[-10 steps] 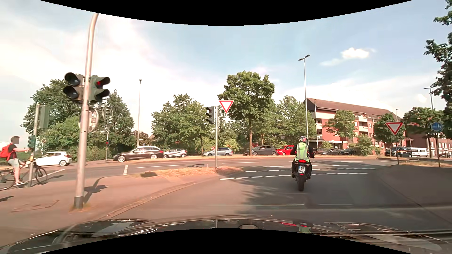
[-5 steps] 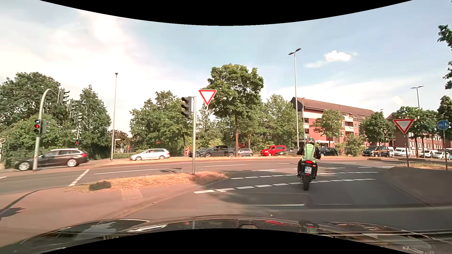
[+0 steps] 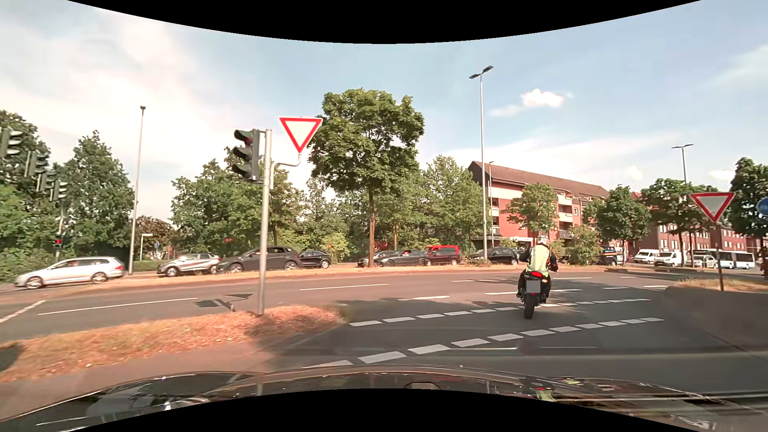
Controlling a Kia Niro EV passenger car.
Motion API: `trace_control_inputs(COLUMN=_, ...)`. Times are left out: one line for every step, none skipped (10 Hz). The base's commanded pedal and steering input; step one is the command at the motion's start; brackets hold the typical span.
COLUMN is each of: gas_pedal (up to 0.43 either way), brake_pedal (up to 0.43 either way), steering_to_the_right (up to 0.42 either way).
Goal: Follow the waypoints while adhering to traffic rules and regulations
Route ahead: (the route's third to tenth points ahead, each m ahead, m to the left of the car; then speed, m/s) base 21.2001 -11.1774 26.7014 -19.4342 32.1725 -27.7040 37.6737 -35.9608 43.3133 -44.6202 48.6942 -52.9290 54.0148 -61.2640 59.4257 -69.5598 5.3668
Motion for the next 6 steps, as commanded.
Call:
trace_control_inputs(gas_pedal=0.220, brake_pedal=0.000, steering_to_the_right=0.136)
trace_control_inputs(gas_pedal=0.220, brake_pedal=0.000, steering_to_the_right=0.138)
trace_control_inputs(gas_pedal=0.197, brake_pedal=0.000, steering_to_the_right=0.139)
trace_control_inputs(gas_pedal=0.197, brake_pedal=0.000, steering_to_the_right=0.140)
trace_control_inputs(gas_pedal=0.197, brake_pedal=0.000, steering_to_the_right=0.143)
trace_control_inputs(gas_pedal=0.197, brake_pedal=0.000, steering_to_the_right=0.148)
